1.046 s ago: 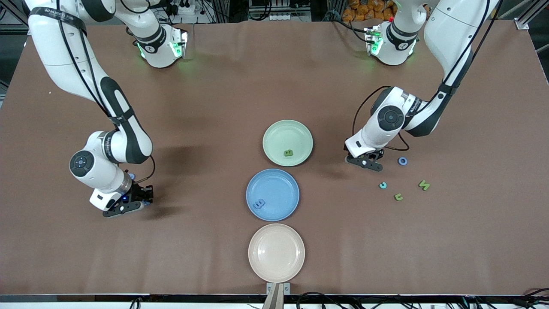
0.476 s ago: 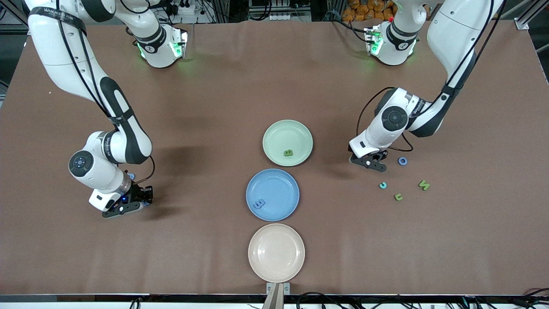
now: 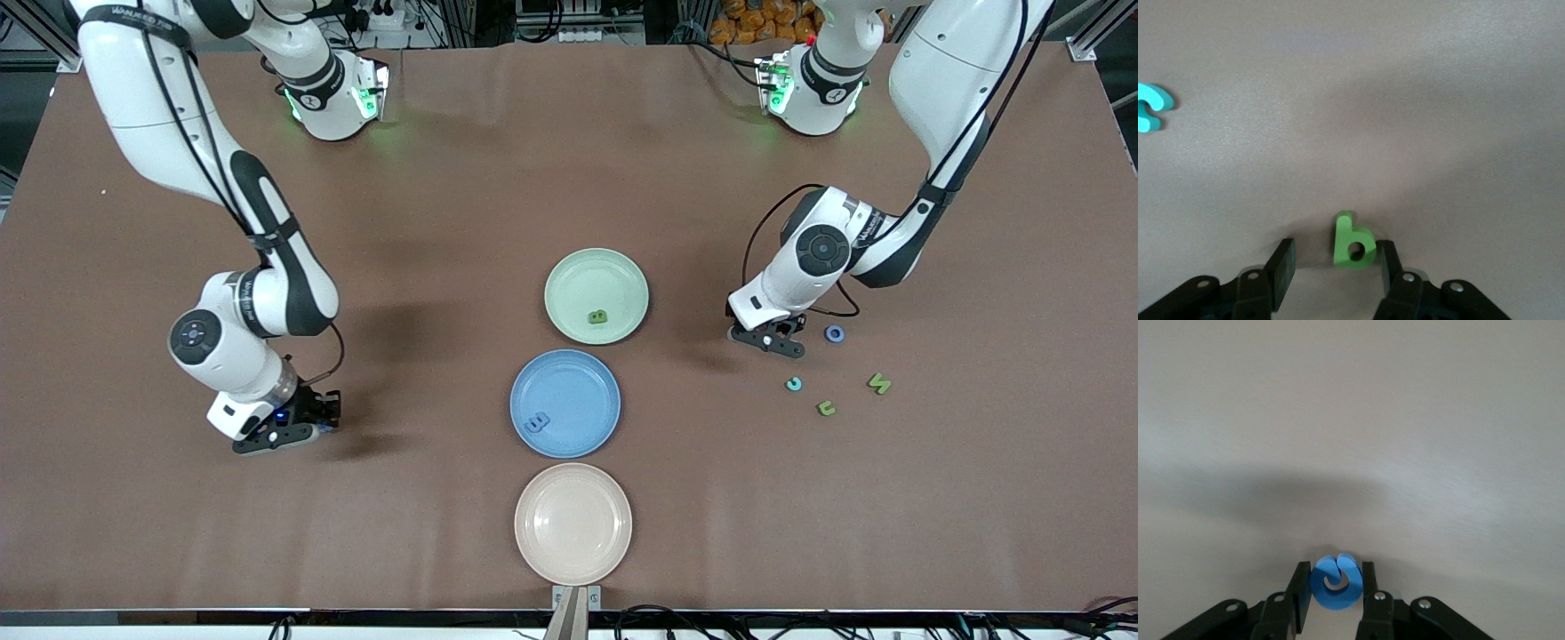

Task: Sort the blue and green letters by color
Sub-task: 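Place the blue c on the blue plate while the left gripper places b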

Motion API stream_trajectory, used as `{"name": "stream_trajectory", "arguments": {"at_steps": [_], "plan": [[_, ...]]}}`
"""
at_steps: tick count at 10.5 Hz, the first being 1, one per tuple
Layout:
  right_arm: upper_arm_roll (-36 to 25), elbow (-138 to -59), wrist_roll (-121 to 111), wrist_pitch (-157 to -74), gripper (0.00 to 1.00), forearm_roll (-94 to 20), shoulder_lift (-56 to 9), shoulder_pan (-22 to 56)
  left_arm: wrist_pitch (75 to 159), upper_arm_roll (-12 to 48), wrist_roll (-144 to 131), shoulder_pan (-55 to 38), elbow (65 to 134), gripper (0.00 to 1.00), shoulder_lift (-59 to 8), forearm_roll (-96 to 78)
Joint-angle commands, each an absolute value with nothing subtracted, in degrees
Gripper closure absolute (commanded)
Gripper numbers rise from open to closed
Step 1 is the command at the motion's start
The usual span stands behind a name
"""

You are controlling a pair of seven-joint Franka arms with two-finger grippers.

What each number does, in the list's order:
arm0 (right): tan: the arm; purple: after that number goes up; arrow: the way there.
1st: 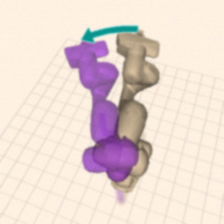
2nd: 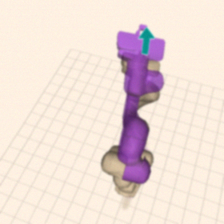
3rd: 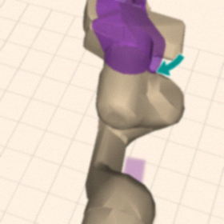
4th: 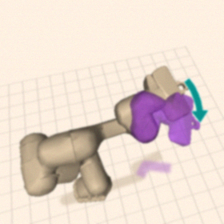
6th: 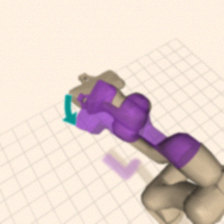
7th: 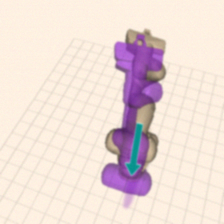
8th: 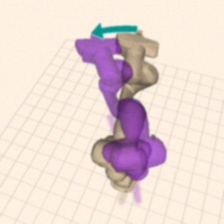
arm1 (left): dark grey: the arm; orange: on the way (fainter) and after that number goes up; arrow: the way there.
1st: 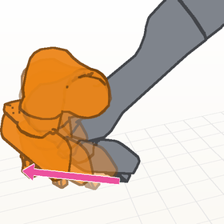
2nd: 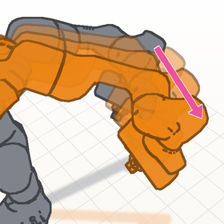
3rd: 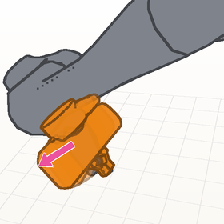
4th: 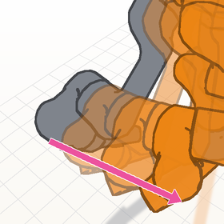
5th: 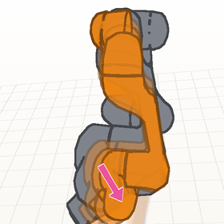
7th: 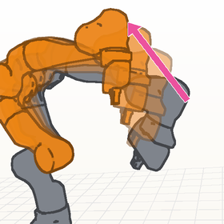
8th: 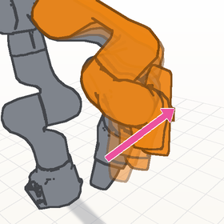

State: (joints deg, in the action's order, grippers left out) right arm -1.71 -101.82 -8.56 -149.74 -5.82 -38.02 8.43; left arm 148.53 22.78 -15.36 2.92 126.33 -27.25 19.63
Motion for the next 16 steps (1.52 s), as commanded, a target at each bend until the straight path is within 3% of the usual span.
{"name": "stream_trajectory", "arguments": {"at_steps": [1,3,5,8,12,13,14,15,16], "plan": [[-1.8,-96.7,4.3,-145.8,0.9,-6.1,-37.5,14.8,149.5,23.0,-16.5,2.9,126.3,0.62,-27.9,21.4],[-1.8,-94.8,11.6,-145.5,0.9,-6.2,-37.8,19.3,149.7,23.0,-16.5,2.8,126.0,0.77,-28.3,21.3],[-1.4,-92.2,17.6,-145.7,0.89,-6.2,-38.3,23.3,149.7,23.0,-16.5,2.9,125.8,1.0,-28.5,21.4],[-0.9,-88.3,24.0,-146.4,0.88,-6.1,-40.1,28.8,149.5,23.6,-18.8,3.0,125.5,1.0,-26.6,20.8],[-1.0,-84.6,27.5,-150.0,0.81,-6.6,-43.8,34.3,142.1,31.2,-31.5,2.8,120.1,1.0,-25.6,20.3],[-0.9,-84.6,27.5,-150.3,0.67,-6.6,-43.9,34.5,138.9,33.2,-34.7,2.6,117.8,1.0,-25.7,20.3],[-0.9,-84.6,27.7,-150.1,0.26,-7.5,-43.9,34.5,136.7,35.2,-38.4,2.4,115.7,1.0,-26.1,20.3],[-0.9,-84.6,28.4,-149.6,0.0,-8.5,-43.9,34.5,136.1,36.0,-43.0,0.5,114.6,1.0,-26.5,20.3],[-0.7,-84.9,28.3,-148.4,0.0,-8.4,-43.6,34.5,136.1,36.0,-47.7,-2.3,113.7,1.0,-26.7,20.2]]}}
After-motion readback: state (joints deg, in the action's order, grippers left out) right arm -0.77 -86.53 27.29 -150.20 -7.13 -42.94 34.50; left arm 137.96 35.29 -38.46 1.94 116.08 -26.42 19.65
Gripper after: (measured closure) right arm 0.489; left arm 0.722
